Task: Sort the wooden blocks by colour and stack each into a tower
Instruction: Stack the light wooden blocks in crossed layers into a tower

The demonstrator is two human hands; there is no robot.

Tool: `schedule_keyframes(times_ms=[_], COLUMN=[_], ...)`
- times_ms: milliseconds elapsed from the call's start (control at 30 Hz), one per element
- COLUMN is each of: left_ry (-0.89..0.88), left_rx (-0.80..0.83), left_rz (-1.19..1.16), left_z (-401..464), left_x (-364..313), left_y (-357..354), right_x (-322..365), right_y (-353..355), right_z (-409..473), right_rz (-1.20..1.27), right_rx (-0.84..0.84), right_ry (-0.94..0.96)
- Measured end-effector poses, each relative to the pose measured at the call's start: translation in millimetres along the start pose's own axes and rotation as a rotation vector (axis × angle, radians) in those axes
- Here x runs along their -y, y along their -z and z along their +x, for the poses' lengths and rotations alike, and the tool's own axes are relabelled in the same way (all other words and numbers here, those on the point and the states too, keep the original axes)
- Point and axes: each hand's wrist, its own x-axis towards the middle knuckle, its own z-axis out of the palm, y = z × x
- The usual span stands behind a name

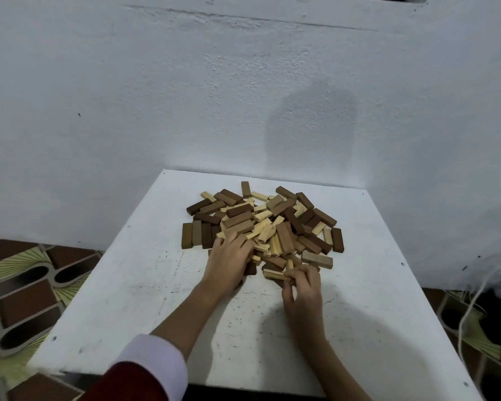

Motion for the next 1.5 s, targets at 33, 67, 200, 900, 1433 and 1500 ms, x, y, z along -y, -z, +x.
schedule_keyframes(times_ms=[33, 67, 200, 900, 1433, 1500], left_ry=[0.006, 0.024, 0.245, 0.222, 0.13, 0.121], left_rx=[0.0, -0.017, -0.044, 0.134, 0.247, 0.263], left_rz=[-0.019, -0.073, -0.555, -0.57, -0.483, -0.479], left_z=[1, 0, -19, -86, -90, -90], left_x=[0, -1, -23, -46, -42, -42], left_y=[1, 1, 18, 3, 6, 5], right_x=[1, 2, 13, 15, 5, 4], right_y=[2, 6, 28, 49, 49, 47], right_z=[0, -1, -15, -35, -39, -39], right_rz=[0.011, 0.03, 0.227, 0.25, 0.263, 0.199], right_rx=[-0.022, -0.046, -0.125, 0.29, 0.446, 0.484], right_ry=[-0.021, -0.05, -0.241, -0.379, -0.141, -0.103])
